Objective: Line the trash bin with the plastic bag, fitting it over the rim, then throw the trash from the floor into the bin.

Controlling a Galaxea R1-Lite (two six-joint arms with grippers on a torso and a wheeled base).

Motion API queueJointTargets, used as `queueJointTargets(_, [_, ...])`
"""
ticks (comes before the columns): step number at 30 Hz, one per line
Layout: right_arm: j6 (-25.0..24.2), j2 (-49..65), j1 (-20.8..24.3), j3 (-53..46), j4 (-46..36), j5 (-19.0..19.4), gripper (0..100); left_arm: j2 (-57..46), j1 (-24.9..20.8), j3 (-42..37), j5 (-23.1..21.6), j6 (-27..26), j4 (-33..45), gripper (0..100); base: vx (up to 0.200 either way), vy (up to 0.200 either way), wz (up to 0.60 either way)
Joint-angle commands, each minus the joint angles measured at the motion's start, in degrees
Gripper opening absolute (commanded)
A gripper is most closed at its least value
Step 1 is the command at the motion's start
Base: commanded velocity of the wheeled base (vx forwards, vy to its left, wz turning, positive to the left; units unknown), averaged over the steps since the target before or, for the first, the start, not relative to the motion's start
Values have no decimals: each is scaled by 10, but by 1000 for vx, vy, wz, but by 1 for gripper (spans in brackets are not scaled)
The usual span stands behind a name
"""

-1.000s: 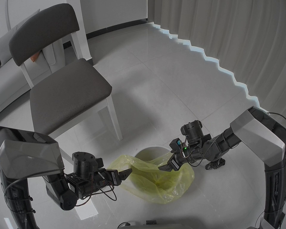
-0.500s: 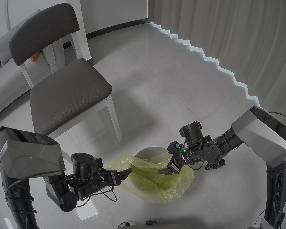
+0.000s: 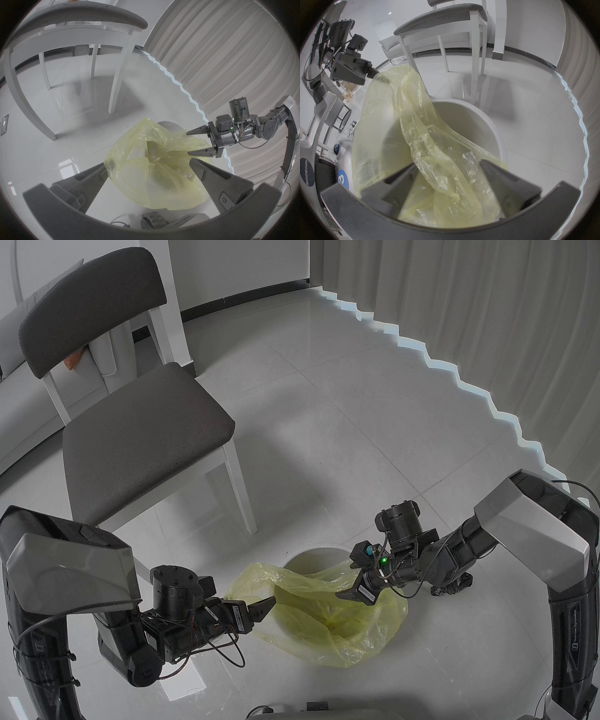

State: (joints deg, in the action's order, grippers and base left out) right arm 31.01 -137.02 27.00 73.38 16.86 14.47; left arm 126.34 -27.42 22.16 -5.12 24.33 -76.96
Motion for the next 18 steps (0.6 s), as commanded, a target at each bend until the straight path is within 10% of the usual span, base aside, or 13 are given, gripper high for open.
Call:
queueJointTargets(1, [0,-2,-1,1,-1,0,0,7,2,1,0,0,0,100,0,0,0])
queueJointTargets(18, [-1,24,-25,58,-19,-17,0,7,15,-25,0,2,-56,100,0,0,0])
